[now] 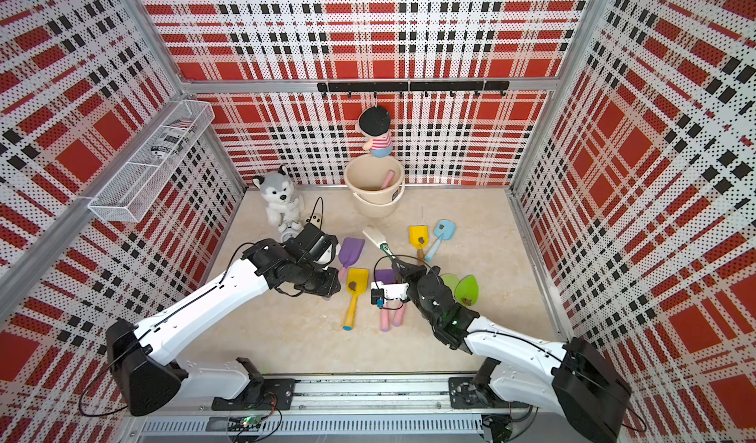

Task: Brush the soil off the hand trowel and place it into the bucket
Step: Brush off the soil from the hand trowel.

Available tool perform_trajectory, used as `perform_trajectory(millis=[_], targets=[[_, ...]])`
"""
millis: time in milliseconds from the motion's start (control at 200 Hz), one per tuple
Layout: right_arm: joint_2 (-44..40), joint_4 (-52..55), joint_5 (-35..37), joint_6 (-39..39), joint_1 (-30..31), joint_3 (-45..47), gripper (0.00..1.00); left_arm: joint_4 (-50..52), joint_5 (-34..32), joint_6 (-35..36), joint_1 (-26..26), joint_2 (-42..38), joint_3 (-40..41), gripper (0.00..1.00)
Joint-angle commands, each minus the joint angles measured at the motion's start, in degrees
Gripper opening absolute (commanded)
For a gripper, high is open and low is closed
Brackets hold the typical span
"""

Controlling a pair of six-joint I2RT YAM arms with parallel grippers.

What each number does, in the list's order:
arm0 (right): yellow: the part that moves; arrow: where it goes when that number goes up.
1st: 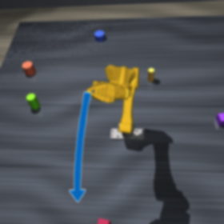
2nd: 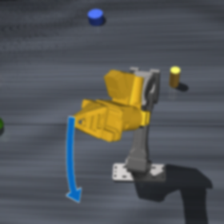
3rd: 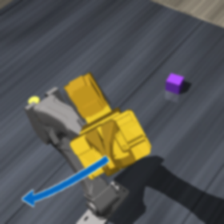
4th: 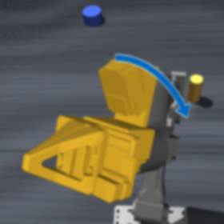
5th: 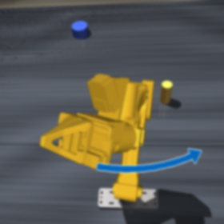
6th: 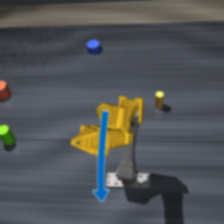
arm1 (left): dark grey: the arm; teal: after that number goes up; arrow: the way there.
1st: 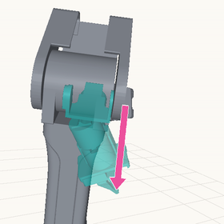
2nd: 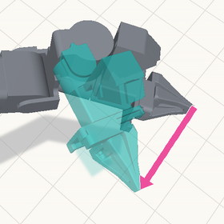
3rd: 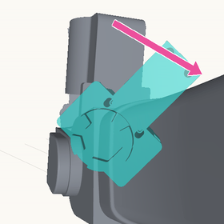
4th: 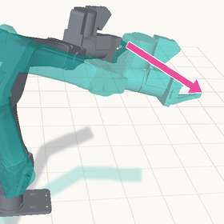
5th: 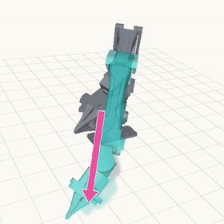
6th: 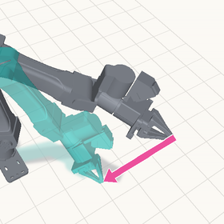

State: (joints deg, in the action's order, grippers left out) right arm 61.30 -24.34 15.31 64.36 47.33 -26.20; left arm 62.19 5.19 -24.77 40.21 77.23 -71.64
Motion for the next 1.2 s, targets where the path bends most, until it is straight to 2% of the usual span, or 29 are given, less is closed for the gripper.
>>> perform_trajectory(millis=[0, 55, 125, 215, 306, 441, 556, 641, 902, 1177, 1197], targets=[[-2.9, 9.3, -8.3, -24.1, -2.9, -7.0, 0.0, -0.7, -3.8, 1.1, -0.2, -1.3, -0.4, 0.0], [-3.5, 14.8, -15.7, -32.7, -5.0, -10.3, 0.0, -1.0, -5.5, 1.3, -0.3, -1.0, -1.0, 0.0], [-3.6, 18.5, -21.6, -42.8, -6.2, -13.8, 0.0, -1.5, -6.9, 1.7, -0.4, -0.3, -1.7, 0.0], [-2.7, 21.1, -28.2, -56.6, -8.7, -17.9, 0.0, -2.5, -8.0, 1.8, -0.6, 0.3, -2.2, 0.0], [-1.1, 22.1, -38.6, -68.1, -11.8, -21.0, 0.0, -3.3, -8.5, 1.9, -0.7, 1.1, -2.5, 0.0], [2.9, 22.4, -48.5, -81.8, -13.8, -23.7, 0.0, -4.0, -8.9, 2.1, -0.8, 1.8, -3.5, 0.0], [7.5, 23.5, -53.8, -89.6, -14.3, -25.8, 0.0, -4.2, -9.0, 1.9, -0.8, 2.2, -4.6, 0.0], [10.3, 23.7, -54.8, -93.2, -14.3, -26.3, 0.0, -4.4, -9.1, 1.8, -0.8, 2.2, -5.0, 0.0], [12.5, 17.8, -49.3, -103.1, -17.8, -23.7, 0.0, -4.6, -8.9, 1.7, -0.1, 1.6, -4.3, 0.0], [8.0, 15.9, -48.0, -105.0, -25.8, -19.6, 0.0, -5.4, -10.4, 0.9, 0.5, 1.1, -4.1, 0.0], [7.4, 9.5, -45.0, -107.7, -26.1, -19.4, 0.0, -5.4, -10.9, 0.6, 0.5, 1.4, -4.2, 0.0]])
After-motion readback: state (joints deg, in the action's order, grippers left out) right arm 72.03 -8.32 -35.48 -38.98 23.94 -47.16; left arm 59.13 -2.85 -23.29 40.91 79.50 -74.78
